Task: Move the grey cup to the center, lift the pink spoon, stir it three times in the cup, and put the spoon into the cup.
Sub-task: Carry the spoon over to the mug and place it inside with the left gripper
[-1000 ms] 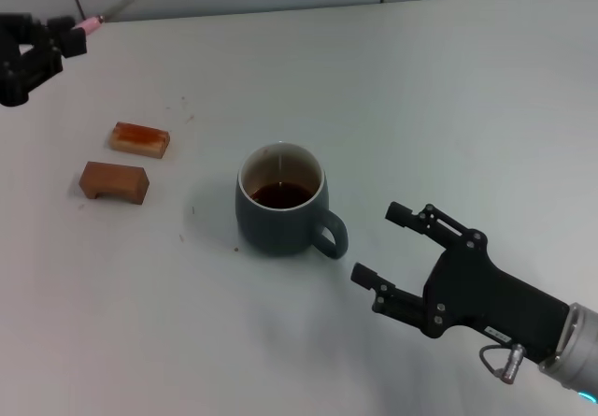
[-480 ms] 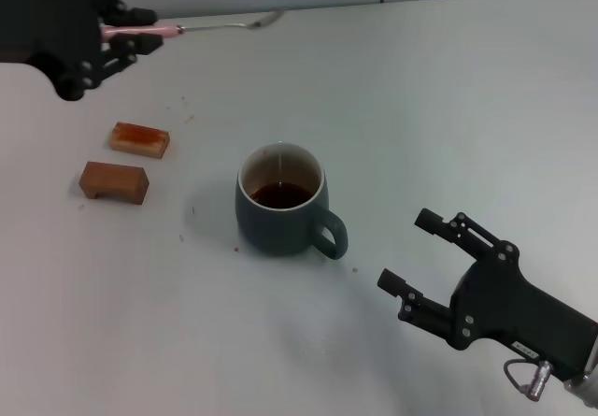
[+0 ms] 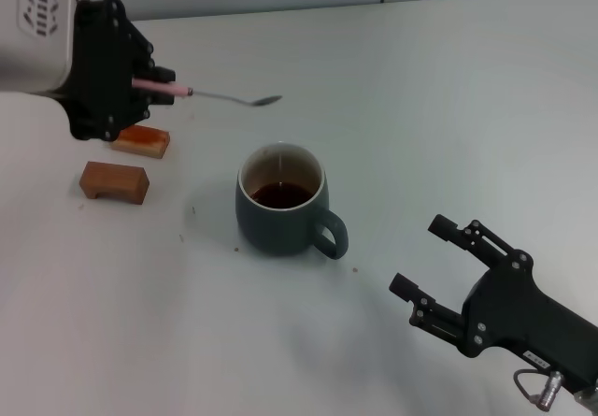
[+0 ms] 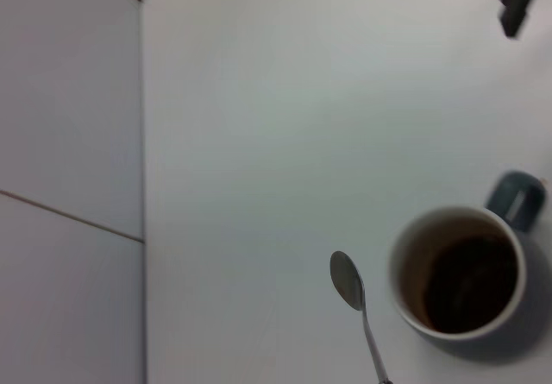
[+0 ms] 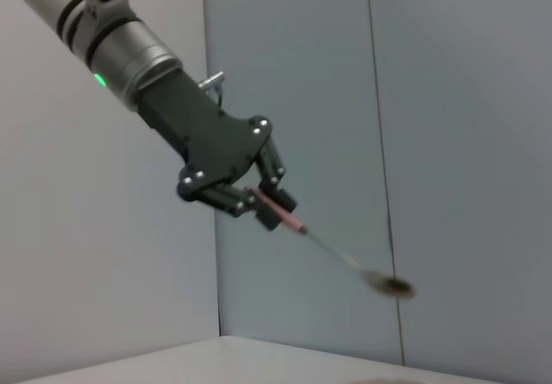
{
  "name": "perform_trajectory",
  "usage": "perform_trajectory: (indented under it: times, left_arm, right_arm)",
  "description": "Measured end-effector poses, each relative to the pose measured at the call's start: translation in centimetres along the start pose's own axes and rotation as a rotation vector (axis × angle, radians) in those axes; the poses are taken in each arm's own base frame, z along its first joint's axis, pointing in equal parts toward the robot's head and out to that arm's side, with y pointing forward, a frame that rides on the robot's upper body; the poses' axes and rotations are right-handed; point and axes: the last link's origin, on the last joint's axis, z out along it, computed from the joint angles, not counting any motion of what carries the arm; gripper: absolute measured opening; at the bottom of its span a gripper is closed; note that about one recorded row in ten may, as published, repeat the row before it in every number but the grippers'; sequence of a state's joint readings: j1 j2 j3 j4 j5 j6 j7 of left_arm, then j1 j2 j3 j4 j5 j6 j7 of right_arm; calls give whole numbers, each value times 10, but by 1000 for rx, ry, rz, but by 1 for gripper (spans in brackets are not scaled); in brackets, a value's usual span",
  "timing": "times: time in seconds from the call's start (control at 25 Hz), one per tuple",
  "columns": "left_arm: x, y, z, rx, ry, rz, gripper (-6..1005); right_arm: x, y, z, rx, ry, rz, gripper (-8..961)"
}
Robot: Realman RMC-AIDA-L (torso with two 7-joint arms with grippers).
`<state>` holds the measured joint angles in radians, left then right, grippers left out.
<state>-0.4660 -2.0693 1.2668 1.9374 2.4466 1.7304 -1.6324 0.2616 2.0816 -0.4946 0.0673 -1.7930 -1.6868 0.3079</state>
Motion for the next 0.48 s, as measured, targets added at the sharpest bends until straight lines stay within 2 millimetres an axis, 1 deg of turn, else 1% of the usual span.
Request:
perform_trajectory:
  times: [0.12,0.28,0.48]
  left_arm:
    - [2,5,0,-31,-27,25,128]
    - [6,14,7,-72,-66,63,128]
    - [13,17,14,-96,-88,101,128]
  right_arm:
    - [0,-1,-1,10,-4,1,803]
    - [-1,-1,-1,13,-6,0,803]
    - [-1,-1,1,11,-9,1,804]
